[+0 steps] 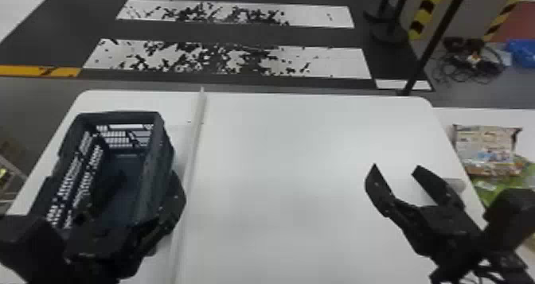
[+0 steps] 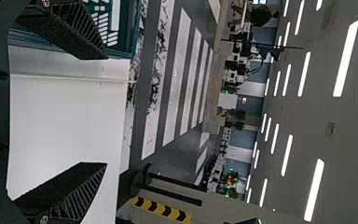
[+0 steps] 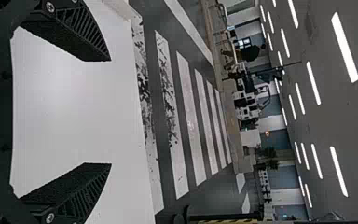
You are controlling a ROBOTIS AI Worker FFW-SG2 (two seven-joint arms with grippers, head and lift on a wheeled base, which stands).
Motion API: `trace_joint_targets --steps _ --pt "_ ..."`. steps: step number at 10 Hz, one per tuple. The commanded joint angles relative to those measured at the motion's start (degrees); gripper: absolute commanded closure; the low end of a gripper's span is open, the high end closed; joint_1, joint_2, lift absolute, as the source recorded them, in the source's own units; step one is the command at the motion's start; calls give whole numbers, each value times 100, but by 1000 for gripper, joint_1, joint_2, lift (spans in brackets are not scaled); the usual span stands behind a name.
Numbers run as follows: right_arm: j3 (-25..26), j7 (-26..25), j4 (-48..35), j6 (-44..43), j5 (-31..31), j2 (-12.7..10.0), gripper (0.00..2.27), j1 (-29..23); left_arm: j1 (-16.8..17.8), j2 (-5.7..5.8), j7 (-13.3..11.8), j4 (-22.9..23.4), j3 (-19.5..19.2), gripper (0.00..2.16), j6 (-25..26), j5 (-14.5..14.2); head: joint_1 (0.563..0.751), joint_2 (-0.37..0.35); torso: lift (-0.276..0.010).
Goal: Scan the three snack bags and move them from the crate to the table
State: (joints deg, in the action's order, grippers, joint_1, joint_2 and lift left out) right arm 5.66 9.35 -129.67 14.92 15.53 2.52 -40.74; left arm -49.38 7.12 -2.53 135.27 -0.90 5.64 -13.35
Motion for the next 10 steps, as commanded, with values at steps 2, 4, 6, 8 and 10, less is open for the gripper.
trace_joint_targets --steps 2,4,6,8,10 --pt "40 14 460 -1356 56 -32 97 -391 -2 8 -116 -897 37 53 -1780 60 695 -25 -62" --pt "181 5 610 -1742 100 -94 103 -479 25 35 -63 -1029 231 53 -1921 174 695 -39 -62" --pt "207 -56 557 -1637 47 -94 103 -426 253 87 367 -985 819 53 -1517 737 695 -91 -62" --pt "242 -118 469 -1285 -6 -85 103 -400 394 105 482 -941 1145 53 -1007 869 695 -155 -62" --pt "304 -179 311 -951 -59 -85 103 -426 499 105 473 -897 1171 53 -638 816 695 -202 -62"
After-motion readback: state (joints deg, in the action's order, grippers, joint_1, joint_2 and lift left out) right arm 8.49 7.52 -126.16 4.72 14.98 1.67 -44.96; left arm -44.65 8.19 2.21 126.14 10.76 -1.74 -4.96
